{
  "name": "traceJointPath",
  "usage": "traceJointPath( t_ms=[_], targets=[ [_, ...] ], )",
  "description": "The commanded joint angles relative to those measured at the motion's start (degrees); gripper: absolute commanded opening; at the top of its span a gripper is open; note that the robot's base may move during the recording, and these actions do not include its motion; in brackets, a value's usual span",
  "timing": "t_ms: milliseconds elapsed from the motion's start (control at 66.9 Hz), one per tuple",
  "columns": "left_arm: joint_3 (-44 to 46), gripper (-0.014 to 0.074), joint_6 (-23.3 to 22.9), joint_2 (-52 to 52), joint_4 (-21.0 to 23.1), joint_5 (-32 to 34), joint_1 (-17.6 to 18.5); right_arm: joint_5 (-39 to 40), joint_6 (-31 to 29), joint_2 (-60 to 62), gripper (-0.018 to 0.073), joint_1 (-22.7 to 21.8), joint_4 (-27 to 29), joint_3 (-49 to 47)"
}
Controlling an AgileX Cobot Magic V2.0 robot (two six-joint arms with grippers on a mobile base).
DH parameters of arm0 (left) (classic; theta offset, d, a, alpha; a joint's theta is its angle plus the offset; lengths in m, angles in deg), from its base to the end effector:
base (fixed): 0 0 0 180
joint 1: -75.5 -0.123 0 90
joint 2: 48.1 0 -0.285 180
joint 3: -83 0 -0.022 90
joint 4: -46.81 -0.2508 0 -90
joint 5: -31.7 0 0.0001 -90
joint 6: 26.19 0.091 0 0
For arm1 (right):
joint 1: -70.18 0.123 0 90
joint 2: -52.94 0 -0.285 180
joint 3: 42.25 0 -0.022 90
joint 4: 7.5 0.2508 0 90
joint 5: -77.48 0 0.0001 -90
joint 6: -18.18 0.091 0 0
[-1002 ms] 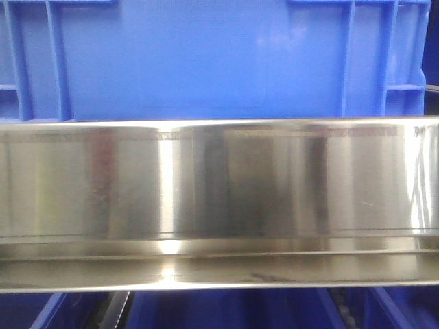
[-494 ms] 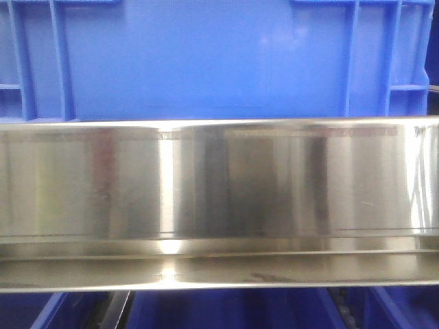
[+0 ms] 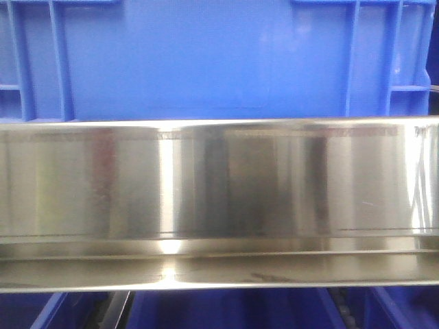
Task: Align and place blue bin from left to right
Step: 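Lift the blue bin with both grippers off the shelf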
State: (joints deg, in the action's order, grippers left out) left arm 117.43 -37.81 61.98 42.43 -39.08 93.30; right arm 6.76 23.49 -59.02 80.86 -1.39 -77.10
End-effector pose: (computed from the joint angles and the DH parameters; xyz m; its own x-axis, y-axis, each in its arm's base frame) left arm 0.3691 -0.1116 0.3985 -0.8275 0.0806 -0.5556 0.1226 0.9917 -0.0387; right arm 0.3859 0.0821 0.3881 -0.8543 -0.0319 -0.5187 -0.1291 0.9798 0.1524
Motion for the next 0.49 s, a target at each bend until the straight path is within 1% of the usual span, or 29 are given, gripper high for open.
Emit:
traceJointPath(
  t_ms=[0, 269, 479],
  targets=[
    [0.43, -0.0111, 0.38, -3.06, 2.45, 0.81, 0.09, 0.76, -0.77, 3.12, -0.0070, -0.15, 0.18, -0.46],
    [0.59, -0.0111, 0.38, -7.73, 3.67, 0.84, 0.09, 0.76, -0.77, 7.46, -0.0070, -0.15, 0.18, -0.46],
    [0.59, -0.0111, 0.38, -11.55, 4.39, 4.20, 0.09, 0.76, -0.77, 10.48, -0.0070, -0.15, 0.18, -0.46]
  ],
)
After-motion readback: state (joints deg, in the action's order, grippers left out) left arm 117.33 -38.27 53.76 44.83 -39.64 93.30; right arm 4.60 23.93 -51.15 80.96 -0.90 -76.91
